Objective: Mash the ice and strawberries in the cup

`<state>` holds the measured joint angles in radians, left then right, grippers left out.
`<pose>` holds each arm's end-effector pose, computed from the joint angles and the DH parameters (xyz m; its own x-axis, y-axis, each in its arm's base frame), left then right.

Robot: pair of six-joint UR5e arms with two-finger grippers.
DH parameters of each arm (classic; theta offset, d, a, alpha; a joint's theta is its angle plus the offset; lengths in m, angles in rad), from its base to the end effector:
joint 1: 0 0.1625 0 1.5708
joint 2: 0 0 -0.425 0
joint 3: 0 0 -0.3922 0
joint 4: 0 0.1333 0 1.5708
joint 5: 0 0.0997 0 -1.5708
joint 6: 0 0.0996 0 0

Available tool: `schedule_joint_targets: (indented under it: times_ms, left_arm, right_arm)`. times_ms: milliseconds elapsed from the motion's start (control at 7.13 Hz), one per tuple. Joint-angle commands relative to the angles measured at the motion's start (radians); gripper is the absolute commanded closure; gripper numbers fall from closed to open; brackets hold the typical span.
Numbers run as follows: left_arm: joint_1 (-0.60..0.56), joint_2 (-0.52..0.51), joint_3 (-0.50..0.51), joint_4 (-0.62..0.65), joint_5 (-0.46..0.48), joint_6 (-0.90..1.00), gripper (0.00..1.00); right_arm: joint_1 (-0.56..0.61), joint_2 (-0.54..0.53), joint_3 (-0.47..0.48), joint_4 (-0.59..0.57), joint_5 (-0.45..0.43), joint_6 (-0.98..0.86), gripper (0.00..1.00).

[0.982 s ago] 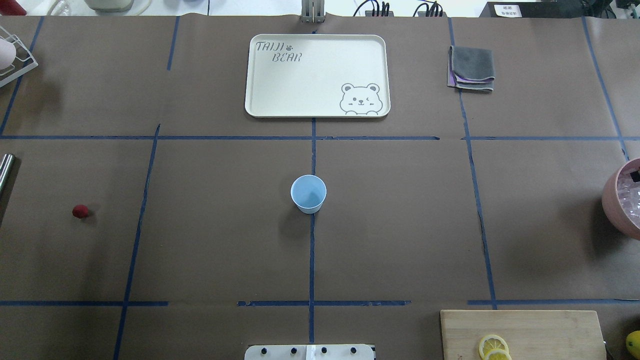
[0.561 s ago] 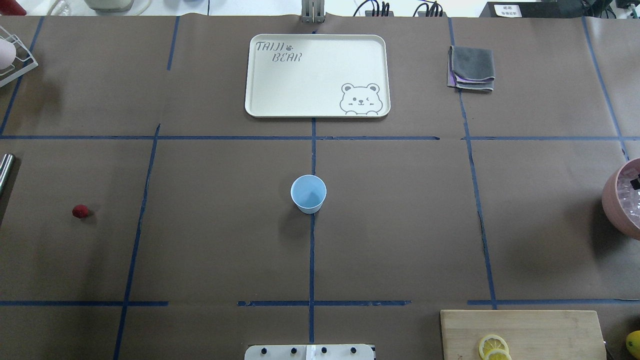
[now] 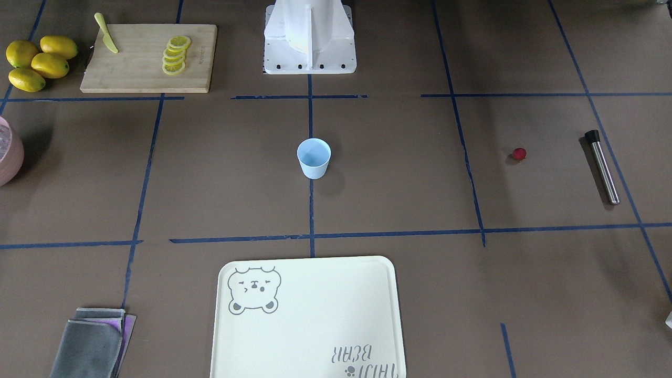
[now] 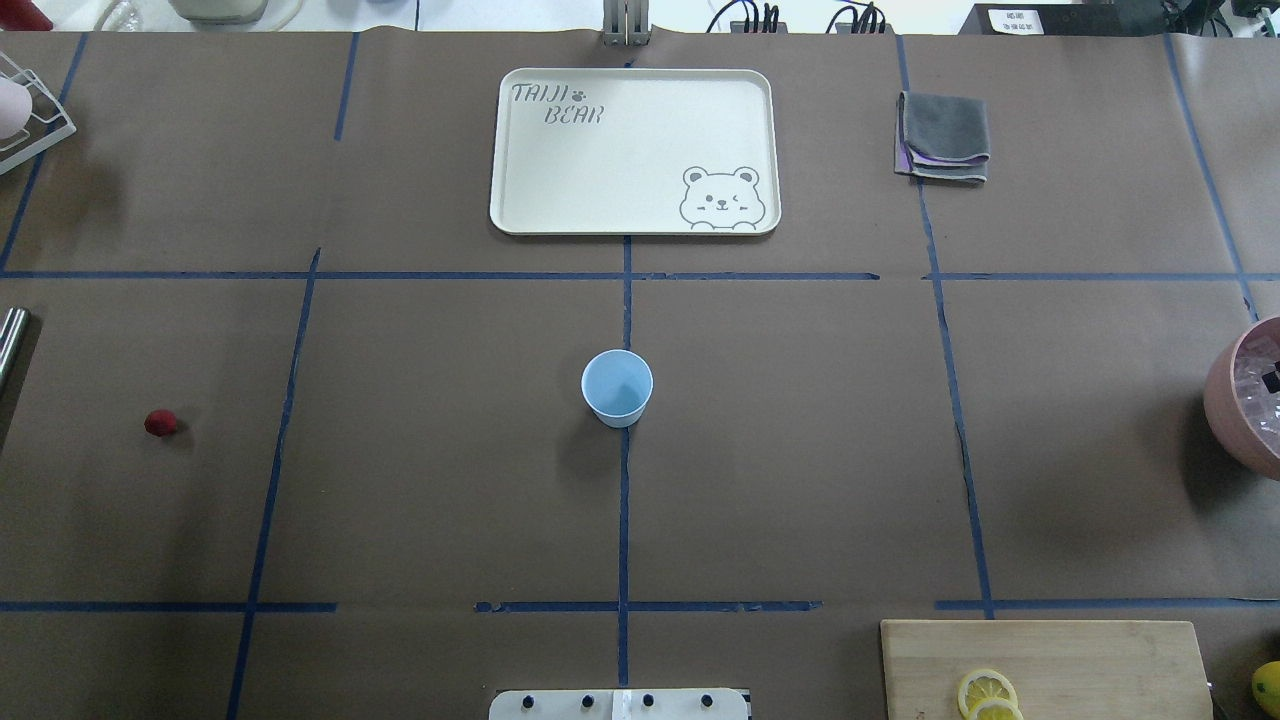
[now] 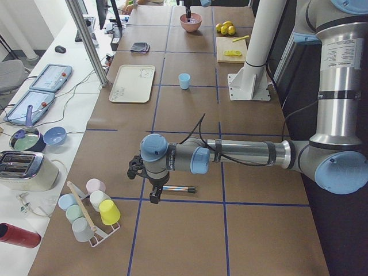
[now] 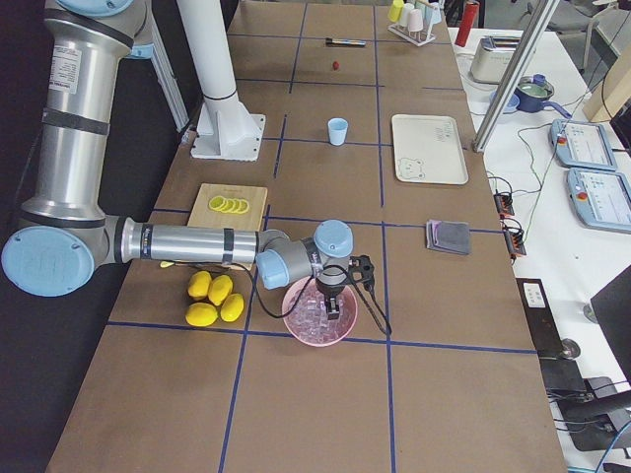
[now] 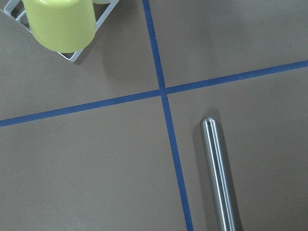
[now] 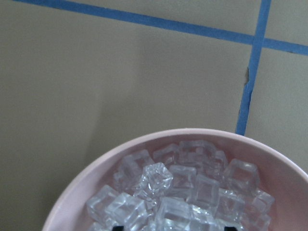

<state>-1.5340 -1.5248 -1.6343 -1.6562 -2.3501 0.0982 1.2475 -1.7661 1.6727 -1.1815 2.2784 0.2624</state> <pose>-0.0456 -0.4811 0.6404 0.7013 0.1953 -0.6856 -0.1059 0.9796 0.1708 -0.0702 -0.4252 0.6593 0.7166 -0.1715 0.6761 0.1222 0.9852 0.1203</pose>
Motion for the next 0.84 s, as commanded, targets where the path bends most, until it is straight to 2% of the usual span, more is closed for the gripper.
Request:
schedule_joint_targets:
  times_ms: [0, 140, 421, 701]
  left_arm:
    - [0.000, 0.000, 0.001, -0.001, 0.000, 0.000, 0.00]
    - [0.000, 0.000, -0.001, -0.001, 0.000, 0.000, 0.00]
    - [0.000, -0.002, -0.001, -0.001, 0.000, 0.000, 0.00]
    - [0.000, -0.003, -0.001, -0.002, 0.000, 0.000, 0.00]
  right_arm:
    - [-0.003, -0.004, -0.001, -0.003, -0.002, -0.003, 0.91]
    - [-0.003, -0.003, 0.004, -0.003, -0.002, -0.005, 1.00]
    - [-0.002, 0.005, 0.030, -0.001, 0.000, -0.006, 1.00]
    - [0.024, 0.029, 0.157, -0.004, 0.010, -0.006, 0.98]
